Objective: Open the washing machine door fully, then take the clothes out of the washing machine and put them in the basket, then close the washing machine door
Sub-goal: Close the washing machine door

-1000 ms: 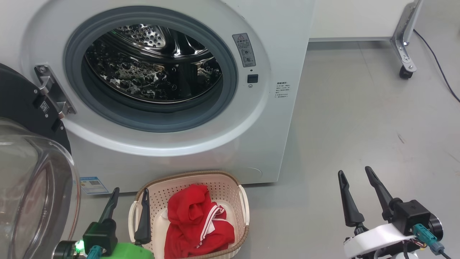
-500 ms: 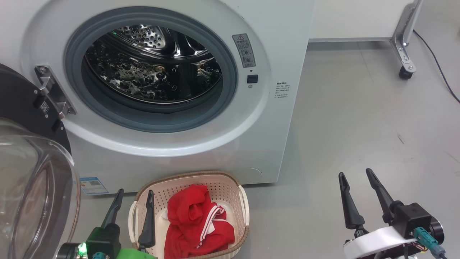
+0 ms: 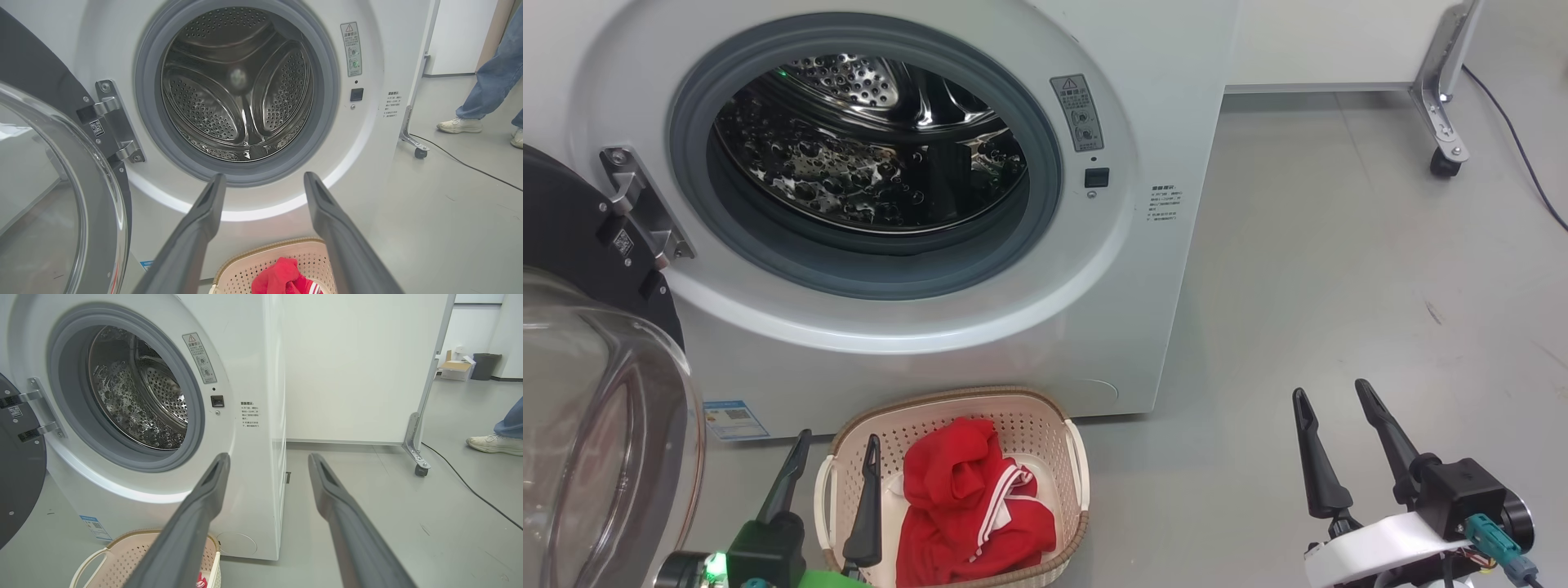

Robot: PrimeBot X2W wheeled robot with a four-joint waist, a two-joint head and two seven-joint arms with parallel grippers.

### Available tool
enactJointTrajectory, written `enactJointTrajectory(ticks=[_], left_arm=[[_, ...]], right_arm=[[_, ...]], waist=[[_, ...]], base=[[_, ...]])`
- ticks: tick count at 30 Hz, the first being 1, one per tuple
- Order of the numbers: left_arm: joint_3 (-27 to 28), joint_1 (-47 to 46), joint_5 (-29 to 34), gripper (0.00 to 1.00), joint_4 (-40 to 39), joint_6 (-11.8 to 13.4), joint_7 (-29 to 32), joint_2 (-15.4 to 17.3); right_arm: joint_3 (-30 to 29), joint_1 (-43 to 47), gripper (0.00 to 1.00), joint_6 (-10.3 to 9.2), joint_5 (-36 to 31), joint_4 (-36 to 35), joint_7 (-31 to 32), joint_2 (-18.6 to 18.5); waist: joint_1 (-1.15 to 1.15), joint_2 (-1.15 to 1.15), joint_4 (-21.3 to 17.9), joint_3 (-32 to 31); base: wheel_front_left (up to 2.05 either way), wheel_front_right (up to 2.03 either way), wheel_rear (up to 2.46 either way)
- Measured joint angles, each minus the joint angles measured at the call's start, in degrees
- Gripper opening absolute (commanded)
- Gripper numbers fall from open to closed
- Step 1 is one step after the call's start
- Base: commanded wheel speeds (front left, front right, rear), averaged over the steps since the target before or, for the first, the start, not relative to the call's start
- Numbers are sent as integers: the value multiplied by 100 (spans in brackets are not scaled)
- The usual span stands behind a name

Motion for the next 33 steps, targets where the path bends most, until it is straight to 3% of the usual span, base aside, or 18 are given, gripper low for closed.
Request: enactJointTrajectory(ticks=[17, 33], left_arm=[[-34, 18, 55, 100, -193, 52, 93, 13], [-20, 133, 104, 100, -363, 74, 178, 40]], right_arm=[[9, 76, 100, -41, 1, -76, 74, -11], [29, 90, 100, -85, 3, -157, 81, -8]], waist=[[0, 0, 9, -30], [0, 0, -54, -40]], base=[[-22, 37, -15], [-81, 92, -11]])
